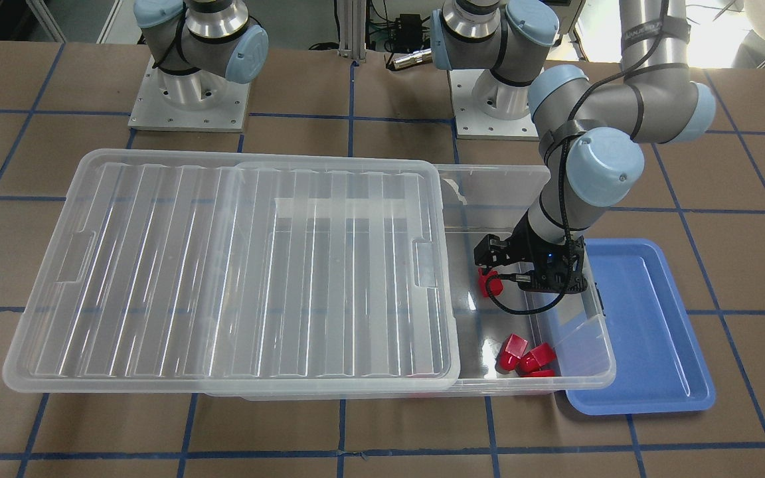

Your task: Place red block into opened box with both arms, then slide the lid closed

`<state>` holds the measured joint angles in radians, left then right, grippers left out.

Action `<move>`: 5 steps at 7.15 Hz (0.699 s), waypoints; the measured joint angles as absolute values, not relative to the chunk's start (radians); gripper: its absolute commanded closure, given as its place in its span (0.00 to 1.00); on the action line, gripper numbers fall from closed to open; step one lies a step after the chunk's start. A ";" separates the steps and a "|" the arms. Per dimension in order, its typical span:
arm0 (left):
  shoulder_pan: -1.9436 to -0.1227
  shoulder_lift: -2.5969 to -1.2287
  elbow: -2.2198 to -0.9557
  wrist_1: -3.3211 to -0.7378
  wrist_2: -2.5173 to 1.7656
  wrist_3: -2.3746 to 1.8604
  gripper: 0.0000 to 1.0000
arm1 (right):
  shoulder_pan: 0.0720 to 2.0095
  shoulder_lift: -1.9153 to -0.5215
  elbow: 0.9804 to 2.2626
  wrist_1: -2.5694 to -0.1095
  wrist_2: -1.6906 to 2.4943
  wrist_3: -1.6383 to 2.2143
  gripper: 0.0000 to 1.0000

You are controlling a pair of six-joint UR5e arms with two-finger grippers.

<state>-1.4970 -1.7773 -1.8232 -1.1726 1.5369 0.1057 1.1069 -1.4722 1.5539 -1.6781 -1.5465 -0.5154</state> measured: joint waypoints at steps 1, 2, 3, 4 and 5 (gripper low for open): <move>-1.499 -1.743 -1.752 -1.281 1.537 0.088 0.00 | 1.100 -1.437 1.592 -1.732 -1.554 -0.524 0.00; -1.508 -1.710 -1.696 -1.359 1.538 0.074 0.00 | 1.098 -1.415 1.631 -1.769 -1.558 -0.524 0.00; -1.532 -1.675 -1.653 -1.409 1.547 0.068 0.00 | 1.099 -1.405 1.667 -1.786 -1.558 -0.521 0.00; -1.559 -1.645 -1.620 -1.440 1.561 0.065 0.00 | 1.101 -1.404 1.691 -1.792 -1.557 -0.515 0.00; -1.574 -1.625 -1.591 -1.475 1.570 0.066 0.00 | 1.106 -1.404 1.702 -1.794 -1.554 -0.507 0.00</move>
<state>-1.5743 -1.6254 -1.5914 -1.4748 1.5704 0.0658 1.1061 -1.4039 1.7023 -1.7935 -1.5538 -0.5072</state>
